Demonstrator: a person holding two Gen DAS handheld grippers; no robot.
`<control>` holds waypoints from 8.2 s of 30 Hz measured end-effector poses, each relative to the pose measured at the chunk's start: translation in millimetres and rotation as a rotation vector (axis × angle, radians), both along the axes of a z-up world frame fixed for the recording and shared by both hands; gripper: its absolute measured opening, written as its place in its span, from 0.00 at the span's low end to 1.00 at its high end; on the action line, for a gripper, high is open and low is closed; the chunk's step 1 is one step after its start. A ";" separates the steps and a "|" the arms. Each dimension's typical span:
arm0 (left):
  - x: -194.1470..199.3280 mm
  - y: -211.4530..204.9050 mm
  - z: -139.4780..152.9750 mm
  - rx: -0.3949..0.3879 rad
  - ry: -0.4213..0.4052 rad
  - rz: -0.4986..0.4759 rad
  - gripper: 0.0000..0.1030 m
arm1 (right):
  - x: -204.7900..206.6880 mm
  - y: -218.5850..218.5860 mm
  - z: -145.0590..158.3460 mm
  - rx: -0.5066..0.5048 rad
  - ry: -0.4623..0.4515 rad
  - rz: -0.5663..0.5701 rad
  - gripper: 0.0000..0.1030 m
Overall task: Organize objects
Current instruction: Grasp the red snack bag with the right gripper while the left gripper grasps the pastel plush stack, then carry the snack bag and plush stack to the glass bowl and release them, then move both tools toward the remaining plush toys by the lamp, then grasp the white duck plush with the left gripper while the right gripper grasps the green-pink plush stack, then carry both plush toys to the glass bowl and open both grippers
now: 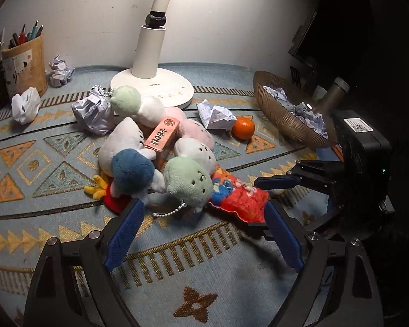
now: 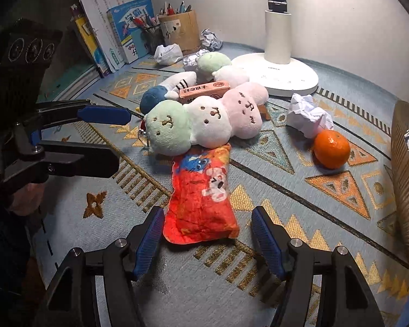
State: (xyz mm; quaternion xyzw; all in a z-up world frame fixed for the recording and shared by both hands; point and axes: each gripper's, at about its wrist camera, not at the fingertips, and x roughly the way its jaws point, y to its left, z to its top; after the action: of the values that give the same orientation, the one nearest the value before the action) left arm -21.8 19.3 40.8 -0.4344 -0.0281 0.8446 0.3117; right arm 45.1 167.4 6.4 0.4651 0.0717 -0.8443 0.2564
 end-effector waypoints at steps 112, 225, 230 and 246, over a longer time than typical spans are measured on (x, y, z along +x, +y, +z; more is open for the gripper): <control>57.8 15.8 46.1 -0.162 0.394 0.417 0.88 | 47.2 110.5 104.9 -0.406 0.188 -0.398 0.55; 56.9 22.7 -25.1 -0.080 0.128 0.232 0.39 | 35.8 17.0 -9.3 0.100 0.087 -0.283 0.47; 59.8 27.7 -24.0 -0.108 0.148 0.217 0.39 | 39.7 38.9 -5.3 -0.014 0.063 -0.324 0.46; 61.3 46.0 -4.0 -0.095 0.173 0.182 0.39 | 57.3 71.3 20.2 -0.137 0.131 -0.371 0.46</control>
State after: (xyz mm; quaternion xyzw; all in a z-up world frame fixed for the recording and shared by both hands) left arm 39.5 65.3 36.8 -0.3699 -0.0004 0.9041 0.2141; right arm 102.4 238.7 26.6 0.3958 -0.0562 -0.9084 0.1221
